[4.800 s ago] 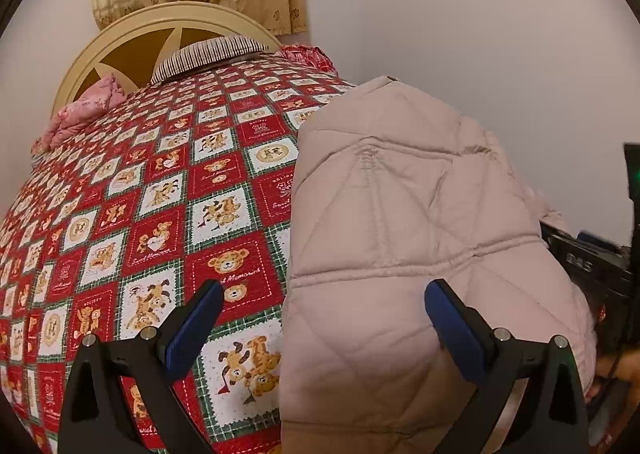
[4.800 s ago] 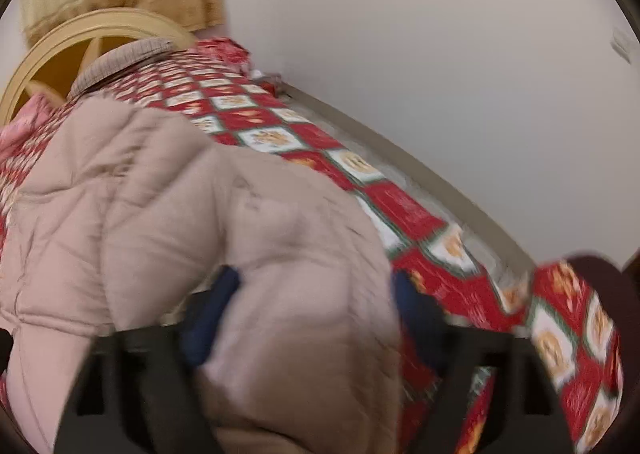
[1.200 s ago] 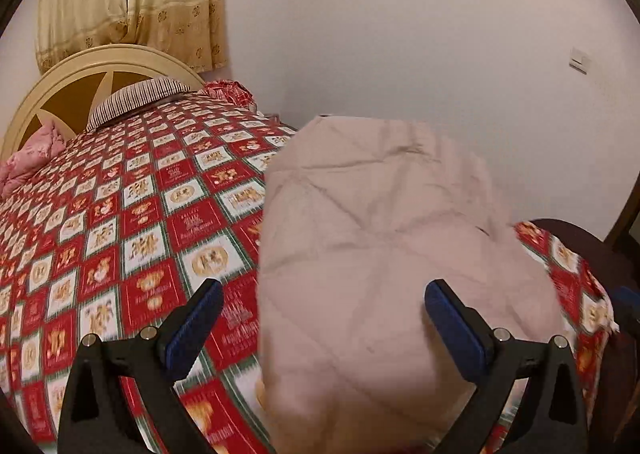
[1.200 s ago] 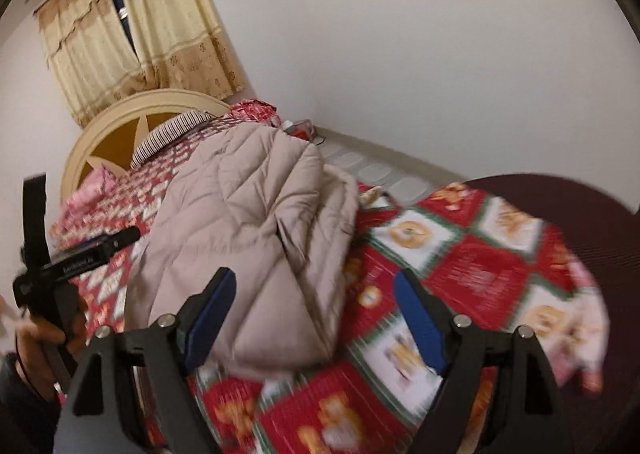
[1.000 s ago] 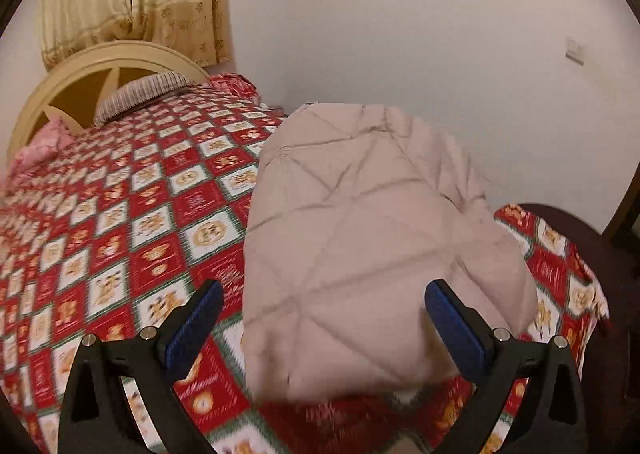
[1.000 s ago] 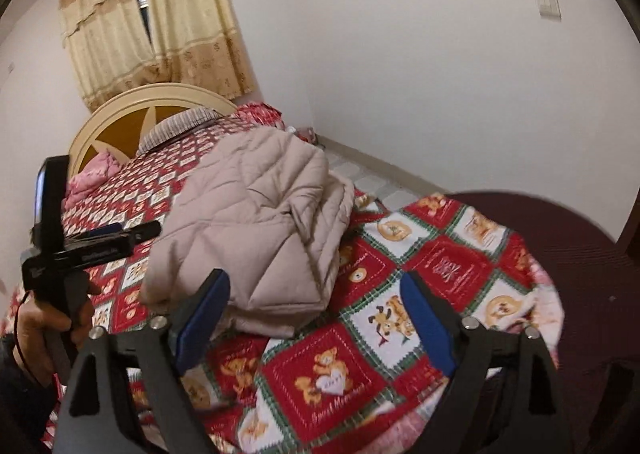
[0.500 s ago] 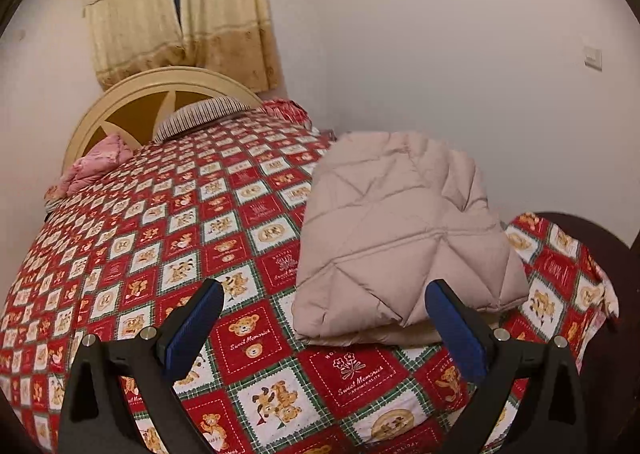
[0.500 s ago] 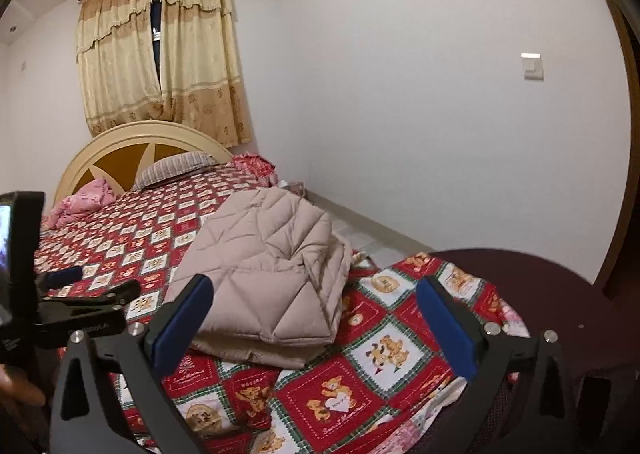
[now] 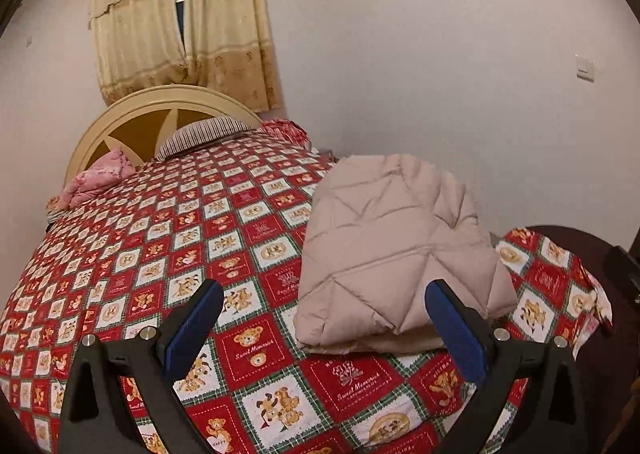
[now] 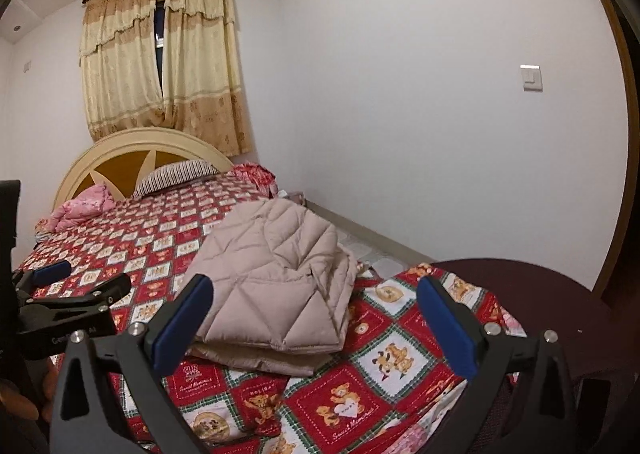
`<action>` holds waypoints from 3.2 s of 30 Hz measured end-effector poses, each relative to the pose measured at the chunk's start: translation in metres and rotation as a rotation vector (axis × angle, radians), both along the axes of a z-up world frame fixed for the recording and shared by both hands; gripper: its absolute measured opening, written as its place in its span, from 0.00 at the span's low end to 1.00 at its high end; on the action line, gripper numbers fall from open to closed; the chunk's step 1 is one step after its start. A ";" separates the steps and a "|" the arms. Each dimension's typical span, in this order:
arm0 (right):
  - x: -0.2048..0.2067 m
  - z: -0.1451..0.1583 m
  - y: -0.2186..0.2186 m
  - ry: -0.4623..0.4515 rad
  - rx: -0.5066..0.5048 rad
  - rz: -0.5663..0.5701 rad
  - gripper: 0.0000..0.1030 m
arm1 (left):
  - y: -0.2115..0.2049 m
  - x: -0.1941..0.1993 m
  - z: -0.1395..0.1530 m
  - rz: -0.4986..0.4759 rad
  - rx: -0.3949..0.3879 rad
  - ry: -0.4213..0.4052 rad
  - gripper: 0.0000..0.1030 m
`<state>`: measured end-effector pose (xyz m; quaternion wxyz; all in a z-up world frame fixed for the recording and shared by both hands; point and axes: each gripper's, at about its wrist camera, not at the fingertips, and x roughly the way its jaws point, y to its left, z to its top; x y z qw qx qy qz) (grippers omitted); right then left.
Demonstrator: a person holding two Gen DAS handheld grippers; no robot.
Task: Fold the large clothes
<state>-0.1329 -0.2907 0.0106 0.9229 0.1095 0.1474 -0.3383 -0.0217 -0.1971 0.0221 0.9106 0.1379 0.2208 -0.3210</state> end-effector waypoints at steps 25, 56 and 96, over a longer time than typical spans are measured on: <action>0.014 -0.002 0.012 0.033 0.046 0.019 1.00 | 0.006 0.004 -0.005 -0.003 0.007 0.029 0.99; 0.015 -0.004 0.012 0.044 0.058 0.020 1.00 | 0.006 0.010 -0.010 0.033 0.023 0.012 0.99; 0.013 -0.010 0.022 0.063 0.070 -0.002 1.00 | 0.003 0.017 -0.011 0.038 0.026 0.016 0.99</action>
